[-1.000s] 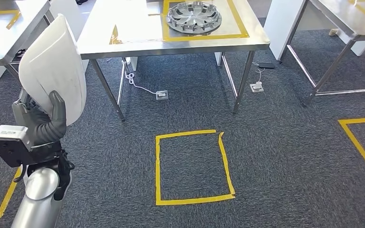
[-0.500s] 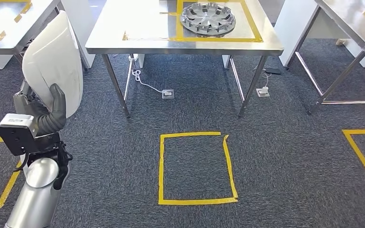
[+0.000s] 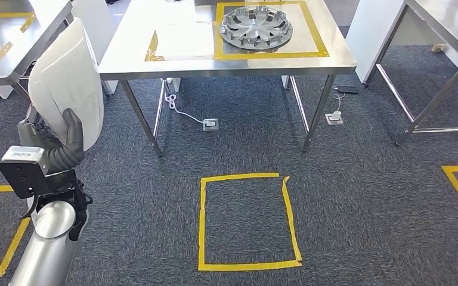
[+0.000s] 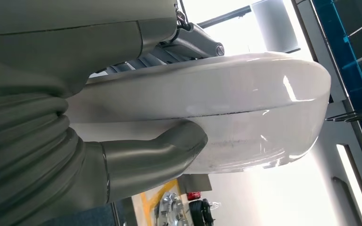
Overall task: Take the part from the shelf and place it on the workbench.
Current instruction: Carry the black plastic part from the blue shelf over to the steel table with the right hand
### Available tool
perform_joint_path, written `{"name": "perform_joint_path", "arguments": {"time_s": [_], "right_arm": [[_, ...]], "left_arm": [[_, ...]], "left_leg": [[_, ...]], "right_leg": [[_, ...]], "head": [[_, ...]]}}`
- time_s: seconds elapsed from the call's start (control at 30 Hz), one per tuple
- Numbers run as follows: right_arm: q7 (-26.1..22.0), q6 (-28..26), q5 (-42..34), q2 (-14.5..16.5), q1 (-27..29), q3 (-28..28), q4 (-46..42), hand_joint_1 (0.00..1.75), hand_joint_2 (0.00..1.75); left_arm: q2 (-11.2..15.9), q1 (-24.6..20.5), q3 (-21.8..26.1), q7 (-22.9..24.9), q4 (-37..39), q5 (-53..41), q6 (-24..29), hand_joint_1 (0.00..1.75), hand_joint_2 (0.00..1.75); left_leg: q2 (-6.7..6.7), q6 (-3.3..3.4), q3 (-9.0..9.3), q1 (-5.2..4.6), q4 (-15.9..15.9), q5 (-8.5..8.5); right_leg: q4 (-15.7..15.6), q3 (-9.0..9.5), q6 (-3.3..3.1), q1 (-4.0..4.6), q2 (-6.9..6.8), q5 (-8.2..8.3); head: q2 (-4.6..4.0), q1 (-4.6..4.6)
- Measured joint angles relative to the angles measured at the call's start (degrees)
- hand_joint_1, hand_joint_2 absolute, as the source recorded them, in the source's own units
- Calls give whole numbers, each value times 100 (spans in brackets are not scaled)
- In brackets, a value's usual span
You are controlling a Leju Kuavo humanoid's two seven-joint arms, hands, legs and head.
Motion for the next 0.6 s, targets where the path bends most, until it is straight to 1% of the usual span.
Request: {"name": "perform_joint_path", "arguments": {"time_s": [0.03,0.07,0.1,0.13,0.17,0.2,0.23,0.27,0.3,0.33,0.37,0.4,0.43,0.47,0.5,0.53,0.57,0.6], "right_arm": [[0,1,0,1,4,0,0,0,0],[0,1,0,2,7,0,0,0,0],[1,1,0,2,14,-1,3,0,0],[3,1,0,2,10,-2,6,0,0],[4,1,0,2,5,-4,9,0,0],[6,1,0,2,-1,-5,11,0,0],[8,2,0,1,-12,-6,11,0,0],[7,2,0,1,-15,-7,10,0,0],[3,3,0,2,-18,-8,10,0,0],[-1,4,0,3,-21,-8,9,0,0],[-3,5,0,4,-22,-9,9,0,0],[-3,7,0,4,-17,-9,9,0,0],[2,7,0,4,-6,-9,9,0,0],[7,6,0,4,7,-10,9,0,0],[10,4,0,3,20,-13,9,0,0],[11,2,-1,3,30,-19,9,0,0],[11,1,-3,4,41,-26,9,0,0],[12,-1,-8,4,63,-34,11,0,0]], "left_arm": [[1,3,-2,-1,3,0,4,175,175],[4,2,-2,-2,5,0,7,175,175],[8,1,-2,-3,13,0,9,175,175],[14,2,-2,-4,17,0,12,175,175],[19,7,-3,-3,21,2,13,175,175],[22,11,-3,-3,20,3,16,175,175],[24,10,-4,-4,12,4,18,175,175],[23,13,-4,-5,3,5,20,175,175],[25,15,-4,-9,-4,5,21,175,175],[27,20,-4,-12,-3,4,21,175,175],[28,33,-4,-13,2,4,21,175,175],[31,48,-5,-15,13,4,21,175,175],[30,64,-7,-15,21,4,21,175,175],[30,75,-8,-15,27,4,21,175,175],[29,81,-9,-16,28,4,21,175,175],[28,81,-9,-16,28,4,21,175,175],[24,79,-9,-17,28,4,21,175,175],[19,80,-10,-17,33,4,21,175,175]], "left_leg": [[5,12,-44,-1,-199,294],[19,33,4,-3,-590,674],[38,58,86,-21,-939,953],[55,90,187,-41,-1254,1104],[67,126,258,-61,-1445,1127],[63,166,300,-79,-1496,1025],[53,209,355,-79,-1570,942],[40,249,415,-67,-1614,881],[29,285,512,-55,-1675,827],[26,312,632,-43,-1739,774],[20,332,761,-35,-1804,719],[16,347,892,-36,-1857,655],[7,352,1020,-37,-1897,583],[-9,351,1150,-37,-1924,501],[-26,345,1289,-37,-1938,407],[-40,337,1431,-37,-1943,304],[-50,326,1577,-37,-1944,193],[-57,315,1703,-38,-1944,79]], "right_leg": [[-1,117,13,-3,4,-89],[-5,231,31,-5,7,-189],[-12,326,59,-3,6,-284],[-22,390,95,4,10,-364],[-51,427,134,9,10,-423],[-73,467,176,15,7,-440],[-65,490,216,17,6,-407],[30,469,247,16,2,-331],[274,368,265,19,3,-201],[616,168,269,21,8,-81],[1001,-90,266,23,14,-36],[1336,-365,266,28,17,-115],[1537,-607,277,33,20,-329],[1609,-803,293,38,22,-608],[1553,-955,306,40,23,-862],[1379,-1053,310,38,23,-975],[1117,-1112,301,35,23,-860],[777,-1145,281,34,21,-430]], "head": [[0,1],[0,0],[0,6],[0,3],[0,9],[0,15],[0,17],[0,28],[0,38],[0,49],[0,58],[0,69],[0,74],[0,77],[0,84],[0,89],[0,91],[0,98]]}}
